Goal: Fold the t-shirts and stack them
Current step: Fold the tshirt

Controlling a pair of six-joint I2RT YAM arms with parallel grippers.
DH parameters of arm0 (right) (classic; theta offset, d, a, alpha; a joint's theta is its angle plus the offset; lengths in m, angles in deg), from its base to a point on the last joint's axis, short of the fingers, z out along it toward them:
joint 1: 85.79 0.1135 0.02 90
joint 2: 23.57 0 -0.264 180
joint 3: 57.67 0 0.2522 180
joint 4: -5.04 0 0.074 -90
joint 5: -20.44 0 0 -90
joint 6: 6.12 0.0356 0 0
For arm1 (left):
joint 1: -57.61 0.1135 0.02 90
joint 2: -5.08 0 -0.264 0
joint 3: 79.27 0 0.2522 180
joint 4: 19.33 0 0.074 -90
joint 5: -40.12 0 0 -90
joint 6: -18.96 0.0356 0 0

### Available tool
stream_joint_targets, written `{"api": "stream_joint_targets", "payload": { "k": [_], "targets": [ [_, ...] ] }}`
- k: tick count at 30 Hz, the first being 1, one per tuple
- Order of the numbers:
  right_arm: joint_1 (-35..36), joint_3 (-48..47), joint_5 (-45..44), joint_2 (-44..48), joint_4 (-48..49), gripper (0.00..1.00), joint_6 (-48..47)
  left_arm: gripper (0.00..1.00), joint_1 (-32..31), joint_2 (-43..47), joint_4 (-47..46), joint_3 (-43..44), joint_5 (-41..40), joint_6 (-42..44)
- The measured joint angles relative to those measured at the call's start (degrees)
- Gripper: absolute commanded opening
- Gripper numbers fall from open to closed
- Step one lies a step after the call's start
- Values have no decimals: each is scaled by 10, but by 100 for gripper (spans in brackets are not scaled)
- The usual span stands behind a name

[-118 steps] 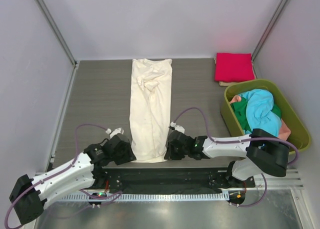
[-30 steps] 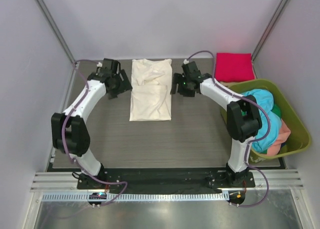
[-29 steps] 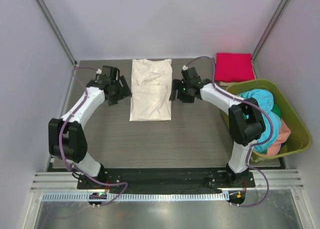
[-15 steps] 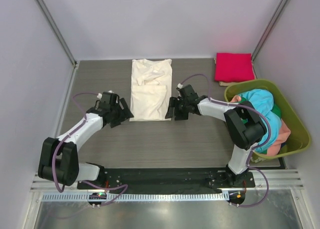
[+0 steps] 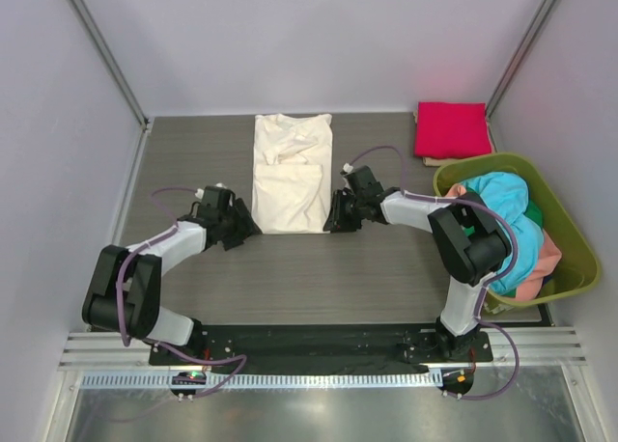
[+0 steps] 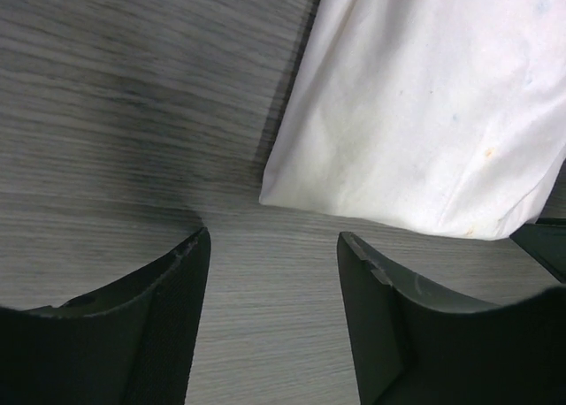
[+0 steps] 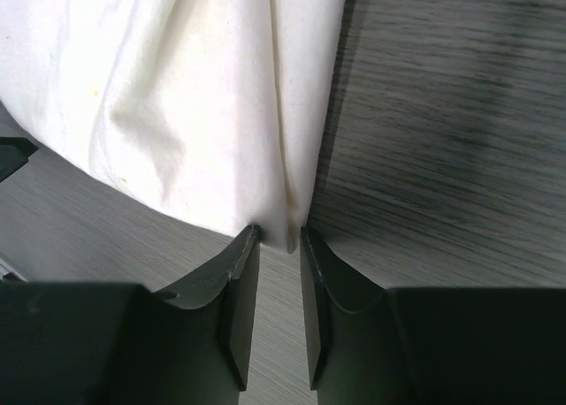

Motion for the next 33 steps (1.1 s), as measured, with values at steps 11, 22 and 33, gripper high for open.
{"api": "stream_joint_targets", "payload": {
  "k": [11,22,33],
  "targets": [
    [0,2,4,-5,10,21,0,44,0,-22,-67,-12,0,-8],
    [0,5,5,-9,17,4,0,0,0,-64,-124,-8,12,-12],
    [9,68,-15,94,-21,1,-8,0,-17,88,-24,-30,20,-20]
  ]
}}
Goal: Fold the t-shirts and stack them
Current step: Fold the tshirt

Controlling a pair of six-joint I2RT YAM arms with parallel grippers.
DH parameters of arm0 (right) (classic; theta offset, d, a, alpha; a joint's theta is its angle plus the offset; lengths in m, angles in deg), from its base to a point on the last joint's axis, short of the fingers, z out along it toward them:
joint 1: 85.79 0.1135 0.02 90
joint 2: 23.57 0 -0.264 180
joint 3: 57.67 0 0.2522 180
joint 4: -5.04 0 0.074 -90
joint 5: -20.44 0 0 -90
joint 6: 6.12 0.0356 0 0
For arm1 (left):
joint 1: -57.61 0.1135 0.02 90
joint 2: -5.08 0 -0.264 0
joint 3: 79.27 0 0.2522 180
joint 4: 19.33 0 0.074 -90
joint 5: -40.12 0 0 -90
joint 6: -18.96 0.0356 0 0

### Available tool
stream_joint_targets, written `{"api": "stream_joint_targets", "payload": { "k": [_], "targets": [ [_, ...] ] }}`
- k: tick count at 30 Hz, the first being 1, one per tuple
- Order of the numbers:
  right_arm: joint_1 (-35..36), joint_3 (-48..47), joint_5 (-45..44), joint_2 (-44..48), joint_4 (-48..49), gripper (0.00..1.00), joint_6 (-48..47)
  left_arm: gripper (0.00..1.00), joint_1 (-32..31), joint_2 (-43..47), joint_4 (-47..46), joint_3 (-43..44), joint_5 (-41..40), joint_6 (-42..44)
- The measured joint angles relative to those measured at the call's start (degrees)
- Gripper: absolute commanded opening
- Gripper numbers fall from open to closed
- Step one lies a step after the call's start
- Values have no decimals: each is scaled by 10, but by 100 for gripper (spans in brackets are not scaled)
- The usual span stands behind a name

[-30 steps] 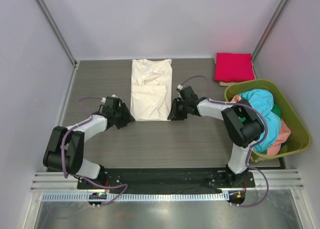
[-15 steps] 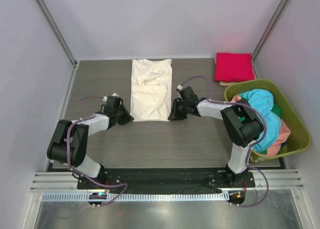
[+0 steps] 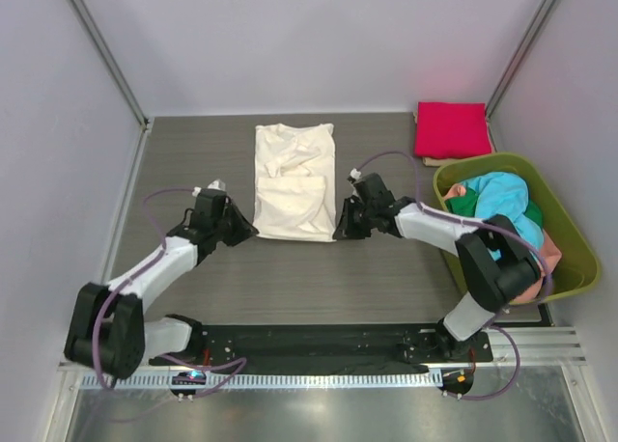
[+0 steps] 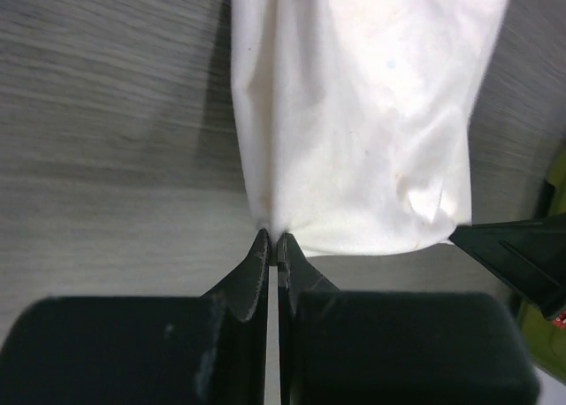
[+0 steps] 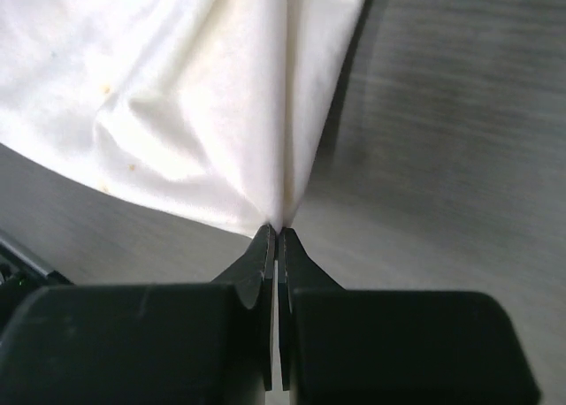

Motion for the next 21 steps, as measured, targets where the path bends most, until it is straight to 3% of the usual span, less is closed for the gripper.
{"api": "stream_joint_targets", "payload": {
  "k": [7,12,16,21],
  "targets": [
    [74,19,-68,183,-91,1,2,0,-33,176,145,5,0,-23],
    [150,7,-128,267,-180,1,26,0,-47,263,291,71,0,-35],
    [172,-29,-166,305,-240,1,42,0,-50,289,360,150,-2,-31],
    [173,-105,-230,302,-278,1,35,0,-51,245,382,225,-7,-16]
  ]
}}
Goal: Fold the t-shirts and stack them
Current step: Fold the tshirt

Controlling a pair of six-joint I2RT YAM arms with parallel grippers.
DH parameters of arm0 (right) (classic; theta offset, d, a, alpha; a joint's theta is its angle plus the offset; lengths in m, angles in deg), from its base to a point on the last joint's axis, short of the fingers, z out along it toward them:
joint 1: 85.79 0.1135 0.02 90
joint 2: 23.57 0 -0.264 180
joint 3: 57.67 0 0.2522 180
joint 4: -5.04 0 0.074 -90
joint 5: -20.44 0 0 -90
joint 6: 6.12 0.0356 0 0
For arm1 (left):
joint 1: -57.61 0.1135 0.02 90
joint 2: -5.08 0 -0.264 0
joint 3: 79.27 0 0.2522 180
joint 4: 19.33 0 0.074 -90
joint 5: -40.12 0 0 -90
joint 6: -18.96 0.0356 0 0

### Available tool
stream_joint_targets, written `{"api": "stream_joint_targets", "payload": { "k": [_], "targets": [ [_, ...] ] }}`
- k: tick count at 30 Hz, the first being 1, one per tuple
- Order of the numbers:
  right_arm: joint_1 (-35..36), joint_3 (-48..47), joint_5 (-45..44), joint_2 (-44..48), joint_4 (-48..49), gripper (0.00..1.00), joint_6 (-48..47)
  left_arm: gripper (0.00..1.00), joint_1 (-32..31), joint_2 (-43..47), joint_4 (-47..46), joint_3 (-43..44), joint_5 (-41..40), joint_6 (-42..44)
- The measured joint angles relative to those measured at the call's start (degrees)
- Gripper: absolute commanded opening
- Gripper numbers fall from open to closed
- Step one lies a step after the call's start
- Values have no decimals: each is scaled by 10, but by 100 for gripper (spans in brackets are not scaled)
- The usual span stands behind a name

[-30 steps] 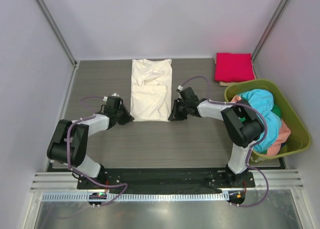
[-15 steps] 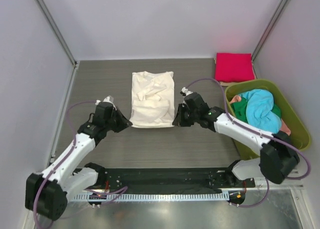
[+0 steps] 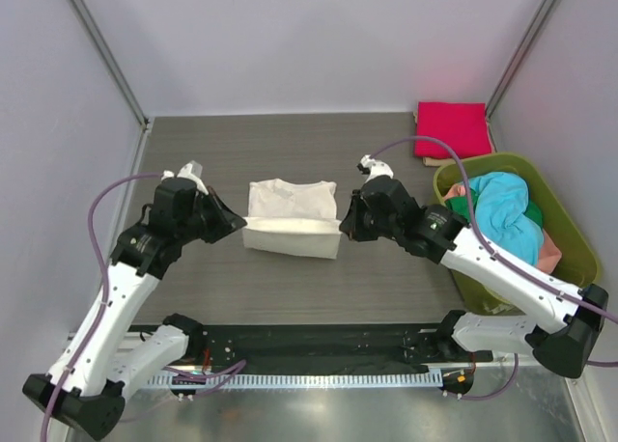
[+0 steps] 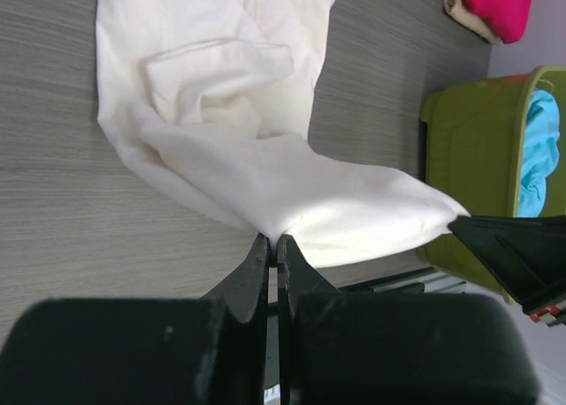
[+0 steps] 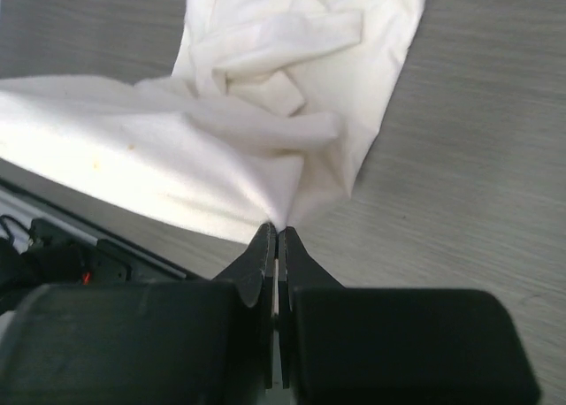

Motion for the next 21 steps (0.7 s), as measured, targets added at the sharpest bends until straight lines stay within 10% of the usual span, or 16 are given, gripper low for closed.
{"api": "stream_joint_targets", "payload": {
  "k": [21],
  "targets": [
    [-152,-178,15,-259,33,1,-122,0,35,-309,-47,173,-50,40]
  ]
}}
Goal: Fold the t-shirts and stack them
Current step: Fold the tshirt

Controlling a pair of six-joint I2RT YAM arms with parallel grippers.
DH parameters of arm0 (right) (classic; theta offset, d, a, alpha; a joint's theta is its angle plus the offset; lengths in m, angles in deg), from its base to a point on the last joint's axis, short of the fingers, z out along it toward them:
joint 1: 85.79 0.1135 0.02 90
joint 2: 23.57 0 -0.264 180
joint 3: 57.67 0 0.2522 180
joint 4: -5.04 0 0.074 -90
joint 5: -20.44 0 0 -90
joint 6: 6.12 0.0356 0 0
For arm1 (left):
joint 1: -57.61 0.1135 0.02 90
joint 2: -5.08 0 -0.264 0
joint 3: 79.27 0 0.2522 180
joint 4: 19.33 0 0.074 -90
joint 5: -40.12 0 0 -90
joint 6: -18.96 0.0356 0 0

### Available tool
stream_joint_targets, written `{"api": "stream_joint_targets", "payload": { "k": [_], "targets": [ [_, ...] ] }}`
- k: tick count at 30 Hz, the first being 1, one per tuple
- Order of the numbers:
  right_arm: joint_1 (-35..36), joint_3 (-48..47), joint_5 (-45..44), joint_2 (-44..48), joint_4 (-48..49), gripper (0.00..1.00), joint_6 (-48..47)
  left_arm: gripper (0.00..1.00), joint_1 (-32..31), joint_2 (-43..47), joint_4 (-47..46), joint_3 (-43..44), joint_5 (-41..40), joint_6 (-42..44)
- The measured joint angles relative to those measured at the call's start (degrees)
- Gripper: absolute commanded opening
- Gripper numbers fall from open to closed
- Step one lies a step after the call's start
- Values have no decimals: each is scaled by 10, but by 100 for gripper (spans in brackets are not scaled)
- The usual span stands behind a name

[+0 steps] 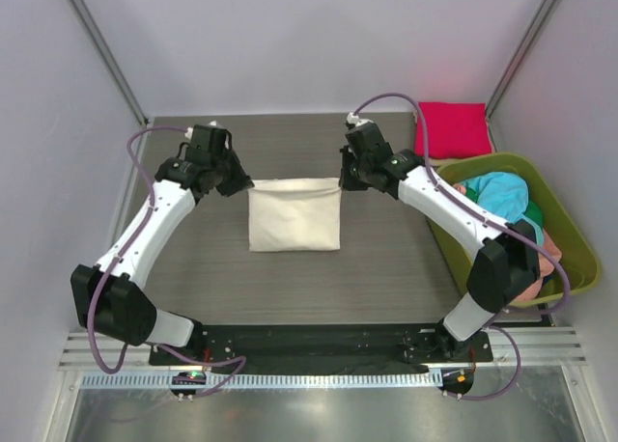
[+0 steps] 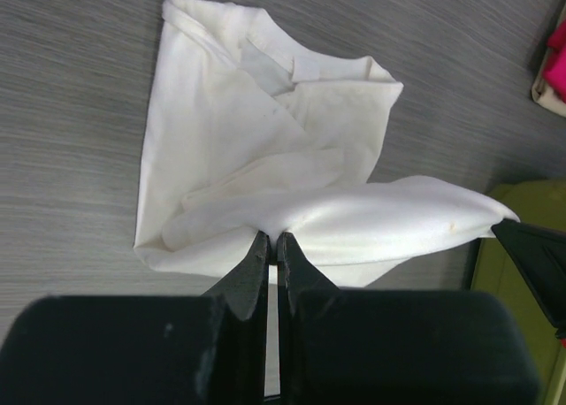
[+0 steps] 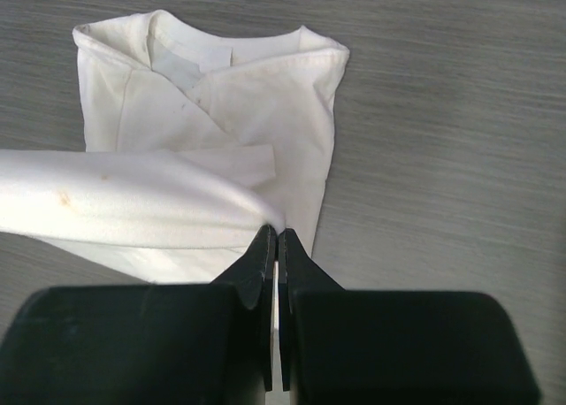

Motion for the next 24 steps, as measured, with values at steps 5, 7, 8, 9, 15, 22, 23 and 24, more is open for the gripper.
{"api": "stream_joint_targets", "payload": {
  "k": [5,7,8,9,15,22,23,24],
  "targets": [
    [-10,-43,20,-60,7,1,-12,0,26,-44,-10,9,0,2],
    [-15,-58,26,-81,8,1,-16,0,36,-66,-13,17,2,2],
    [-17,-67,31,-95,8,1,-18,0,40,-80,-15,21,3,2],
    [-20,-76,34,-106,9,1,-19,0,45,-91,-16,27,5,2],
    [-37,-122,48,-166,12,1,-21,0,67,-164,-25,70,30,2],
    [-55,-172,65,-237,13,1,-23,0,80,-257,-33,112,48,2],
    [-57,-176,67,-245,13,1,-23,1,81,-267,-34,118,48,2],
    [-59,-181,69,-255,13,1,-23,4,81,-276,-33,125,48,2]
  ]
}}
